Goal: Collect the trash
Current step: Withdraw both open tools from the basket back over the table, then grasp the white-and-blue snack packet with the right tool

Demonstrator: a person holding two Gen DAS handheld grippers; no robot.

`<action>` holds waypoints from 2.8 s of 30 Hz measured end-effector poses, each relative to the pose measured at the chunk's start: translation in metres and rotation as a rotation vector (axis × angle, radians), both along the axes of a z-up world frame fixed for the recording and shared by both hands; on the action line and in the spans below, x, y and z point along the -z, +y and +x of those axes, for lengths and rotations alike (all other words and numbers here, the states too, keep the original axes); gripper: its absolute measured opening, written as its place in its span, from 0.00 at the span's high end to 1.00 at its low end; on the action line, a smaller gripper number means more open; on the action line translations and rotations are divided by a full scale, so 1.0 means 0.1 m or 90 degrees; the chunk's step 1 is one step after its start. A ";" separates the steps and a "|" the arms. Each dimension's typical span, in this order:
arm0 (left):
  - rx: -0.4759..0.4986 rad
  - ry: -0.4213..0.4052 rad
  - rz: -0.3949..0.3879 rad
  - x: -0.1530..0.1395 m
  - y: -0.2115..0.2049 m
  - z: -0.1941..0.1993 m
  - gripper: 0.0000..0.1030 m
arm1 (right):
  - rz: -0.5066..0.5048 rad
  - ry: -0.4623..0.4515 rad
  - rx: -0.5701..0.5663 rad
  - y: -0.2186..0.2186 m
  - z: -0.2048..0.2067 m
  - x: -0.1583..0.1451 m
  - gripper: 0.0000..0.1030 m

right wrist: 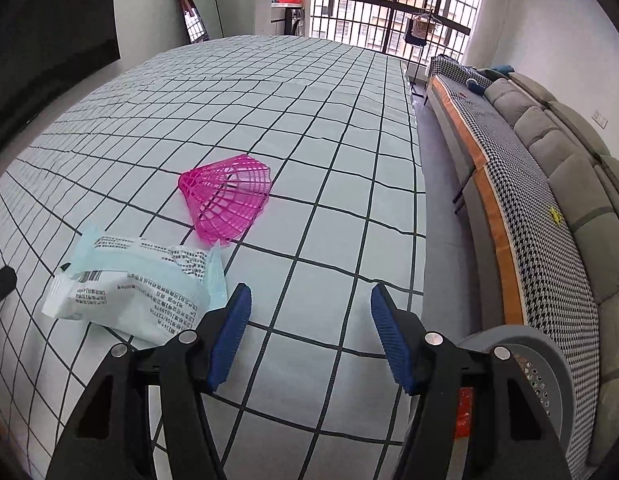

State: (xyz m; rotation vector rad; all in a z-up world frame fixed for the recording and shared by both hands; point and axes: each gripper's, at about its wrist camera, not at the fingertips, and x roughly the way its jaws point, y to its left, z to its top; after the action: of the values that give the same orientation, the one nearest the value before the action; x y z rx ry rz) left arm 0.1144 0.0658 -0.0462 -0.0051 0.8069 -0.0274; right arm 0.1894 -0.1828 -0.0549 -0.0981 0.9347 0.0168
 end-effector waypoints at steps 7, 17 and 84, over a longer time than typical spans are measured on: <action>-0.016 -0.006 -0.006 -0.02 0.08 0.00 0.23 | 0.000 0.009 -0.047 0.26 -0.24 0.00 0.42; -0.032 -0.014 -0.017 -0.06 0.18 0.00 0.23 | 0.049 -0.007 -0.117 0.47 -0.50 -0.22 0.42; -0.029 -0.006 -0.043 -0.13 0.21 -0.08 0.23 | 0.063 0.025 -0.162 0.92 -0.33 -0.15 0.49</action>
State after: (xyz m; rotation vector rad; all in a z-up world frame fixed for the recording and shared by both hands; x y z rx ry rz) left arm 0.1066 0.0871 -0.0332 -0.0877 0.7959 -0.0121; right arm 0.1561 -0.0906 -0.0404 -0.1249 0.9544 0.3015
